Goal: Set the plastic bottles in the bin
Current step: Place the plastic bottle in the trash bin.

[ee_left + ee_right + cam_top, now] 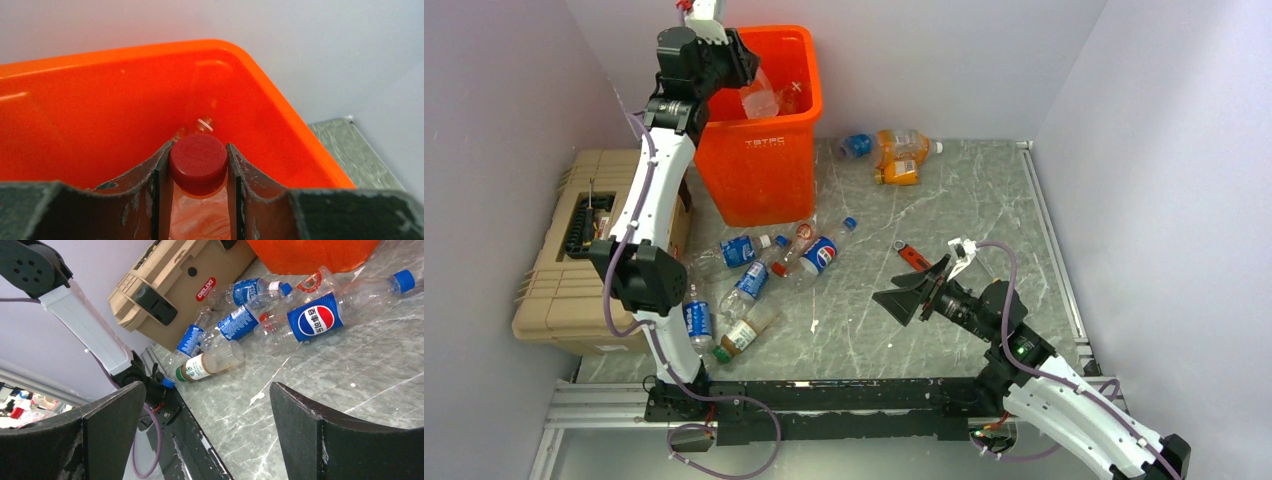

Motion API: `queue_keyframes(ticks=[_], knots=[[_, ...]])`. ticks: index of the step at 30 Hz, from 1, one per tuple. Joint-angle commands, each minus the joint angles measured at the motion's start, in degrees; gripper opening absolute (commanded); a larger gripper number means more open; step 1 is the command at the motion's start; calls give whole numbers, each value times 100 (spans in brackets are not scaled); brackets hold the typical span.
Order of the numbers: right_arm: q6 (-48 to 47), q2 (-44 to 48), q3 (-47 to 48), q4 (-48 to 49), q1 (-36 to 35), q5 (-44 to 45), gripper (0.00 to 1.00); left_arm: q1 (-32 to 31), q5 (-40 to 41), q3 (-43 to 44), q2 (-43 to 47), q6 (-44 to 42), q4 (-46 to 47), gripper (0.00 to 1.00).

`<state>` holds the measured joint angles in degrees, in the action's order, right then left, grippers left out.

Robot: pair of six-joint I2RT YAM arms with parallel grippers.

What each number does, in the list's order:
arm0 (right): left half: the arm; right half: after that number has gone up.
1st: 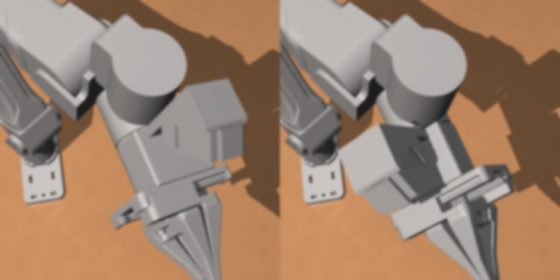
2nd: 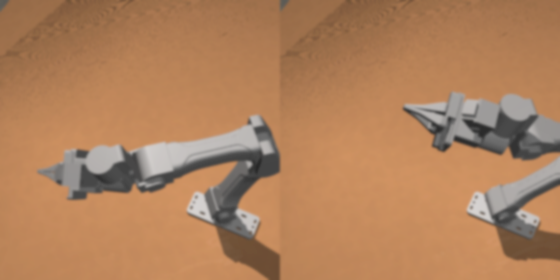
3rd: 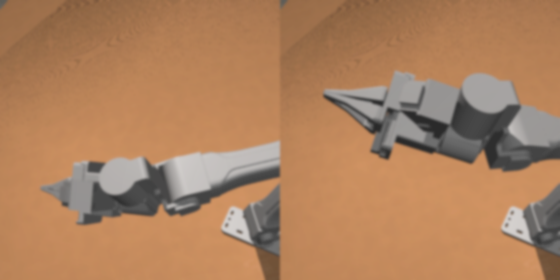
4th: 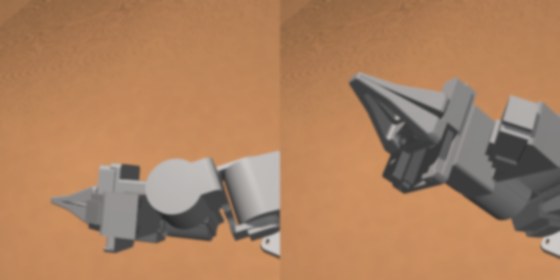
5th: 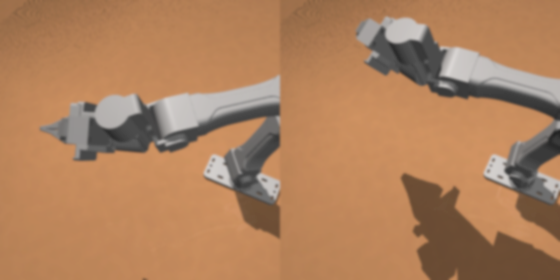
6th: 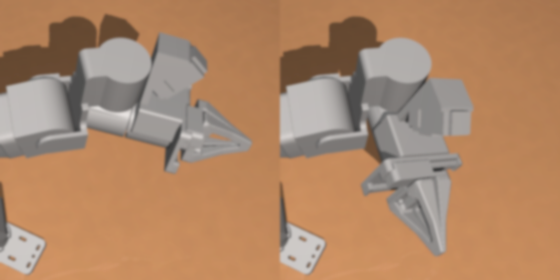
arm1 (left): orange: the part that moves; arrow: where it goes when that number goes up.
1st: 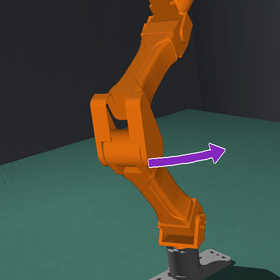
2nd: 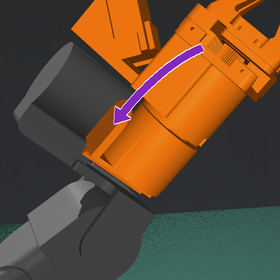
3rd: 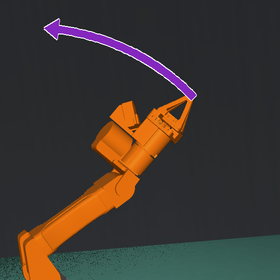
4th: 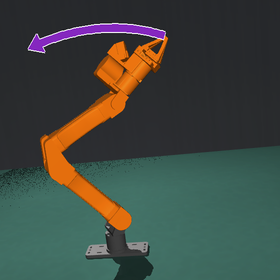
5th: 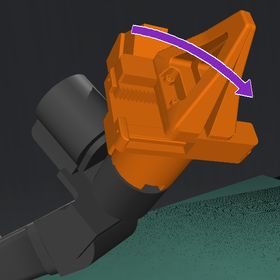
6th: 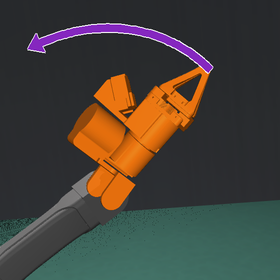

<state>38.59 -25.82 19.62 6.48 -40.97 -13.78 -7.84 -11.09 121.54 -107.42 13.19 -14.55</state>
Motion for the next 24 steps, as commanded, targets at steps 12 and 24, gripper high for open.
queue_keyframes(ticks=[12,24], knots=[[-503,-519,406,43,-16,219,100,-135,-904,-19,227,-697,-595,21],[-721,-387,559,-333,-16,426,100,-702,175,-394,689,-1588,-737,99]])
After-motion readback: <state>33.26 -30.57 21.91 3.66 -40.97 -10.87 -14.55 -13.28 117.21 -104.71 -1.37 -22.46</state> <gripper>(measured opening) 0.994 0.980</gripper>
